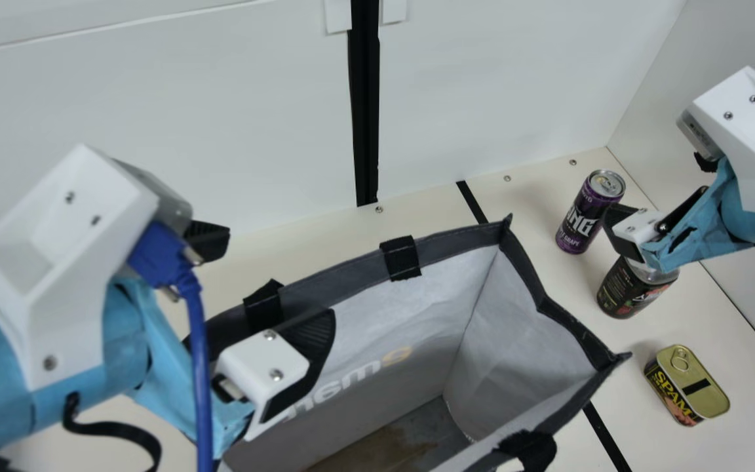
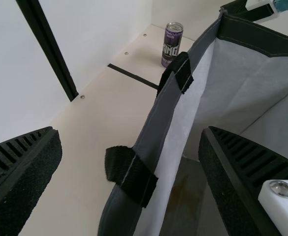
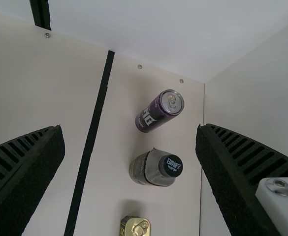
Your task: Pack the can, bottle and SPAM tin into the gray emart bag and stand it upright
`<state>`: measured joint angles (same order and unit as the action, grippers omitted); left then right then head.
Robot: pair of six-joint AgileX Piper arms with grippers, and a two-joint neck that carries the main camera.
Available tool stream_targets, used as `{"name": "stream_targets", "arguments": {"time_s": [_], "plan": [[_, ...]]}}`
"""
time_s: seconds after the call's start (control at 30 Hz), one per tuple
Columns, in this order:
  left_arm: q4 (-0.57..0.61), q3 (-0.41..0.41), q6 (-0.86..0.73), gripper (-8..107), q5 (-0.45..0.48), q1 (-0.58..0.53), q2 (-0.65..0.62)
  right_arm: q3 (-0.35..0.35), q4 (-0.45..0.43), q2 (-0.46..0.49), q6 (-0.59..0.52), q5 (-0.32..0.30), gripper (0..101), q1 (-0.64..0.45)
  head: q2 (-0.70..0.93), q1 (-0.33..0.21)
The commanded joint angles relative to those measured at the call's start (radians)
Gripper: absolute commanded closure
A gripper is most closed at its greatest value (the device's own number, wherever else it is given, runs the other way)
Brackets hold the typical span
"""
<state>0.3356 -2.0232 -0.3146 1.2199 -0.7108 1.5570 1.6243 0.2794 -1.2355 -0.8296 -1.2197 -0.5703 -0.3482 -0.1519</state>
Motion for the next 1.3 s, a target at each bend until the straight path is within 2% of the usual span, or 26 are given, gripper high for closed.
{"name": "stream_targets", "arguments": {"time_s": [0.0,0.7,1.17,1.2,1.27], "plan": [[-0.006,-0.002,0.003,9,0.000,-0.010,0.006,0.000,0.000,0.000,0.000,0.000,6,0.000,-0.001,-0.023],[-0.045,-0.008,0.021,9,0.000,-0.105,0.096,0.000,0.000,0.000,0.000,0.000,6,0.000,-0.001,-0.023],[-0.076,0.022,0.076,102,0.000,-0.134,0.097,0.000,0.000,0.000,0.000,0.000,6,0.000,-0.001,-0.023],[-0.081,0.025,0.083,107,0.000,-0.137,0.094,0.000,0.000,0.000,0.000,0.000,6,0.000,-0.001,-0.023],[-0.090,0.032,0.097,107,0.000,-0.140,0.088,0.000,0.000,0.000,0.000,0.000,6,0.000,-0.001,-0.023]]}}
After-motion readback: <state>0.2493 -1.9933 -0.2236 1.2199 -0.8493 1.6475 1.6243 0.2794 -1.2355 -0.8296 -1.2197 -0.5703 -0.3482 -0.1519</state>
